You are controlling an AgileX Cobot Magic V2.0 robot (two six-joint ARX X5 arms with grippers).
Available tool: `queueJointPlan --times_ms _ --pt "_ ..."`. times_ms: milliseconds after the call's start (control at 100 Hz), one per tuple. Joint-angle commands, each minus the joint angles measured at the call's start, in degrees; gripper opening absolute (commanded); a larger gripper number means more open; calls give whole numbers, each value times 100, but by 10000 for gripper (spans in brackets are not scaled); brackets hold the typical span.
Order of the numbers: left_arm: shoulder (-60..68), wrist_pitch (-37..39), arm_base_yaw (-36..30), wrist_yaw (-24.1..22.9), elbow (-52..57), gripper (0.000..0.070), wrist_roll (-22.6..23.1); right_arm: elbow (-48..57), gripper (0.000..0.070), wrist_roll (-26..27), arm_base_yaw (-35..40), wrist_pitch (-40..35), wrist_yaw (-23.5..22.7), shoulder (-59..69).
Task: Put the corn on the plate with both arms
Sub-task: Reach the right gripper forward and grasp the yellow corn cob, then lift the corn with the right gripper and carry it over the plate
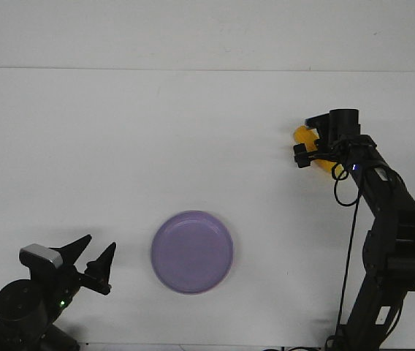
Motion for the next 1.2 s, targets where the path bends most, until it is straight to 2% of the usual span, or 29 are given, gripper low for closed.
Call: queueJointPlan --times_ms 0,40,80,360,540,710,810,910,1020,1190 --pt "22 55 -26 -13 22 421 50 164 328 -17 7 74 13 153" --pt "22 55 -26 -15 22 421 48 164 209 -17 22 87 11 153" --pt "22 55 -26 -15 22 421 50 164 161 -15 37 81 13 153" --pt "22 57 -26 -15 22 421 50 195 160 52 37 -184 160 46" --pt "22 57 -26 -15 22 421 50 195 128 286 42 -216 129 -586" --pt "22 55 -26 -13 22 421 50 195 129 468 136 -542 -203 -1626" --pt "22 55 -26 -13 22 421 50 195 129 581 308 -890 -557 -2319" --pt "22 52 -26 -13 22 421 50 192 129 584 704 -1279 -758 -2949" --pt "22 55 -26 -11 22 421 50 188 129 614 1335 -1711 -756 -3442" --pt "22 55 -26 -11 22 421 50 142 129 892 2697 -2306 -702 -3598"
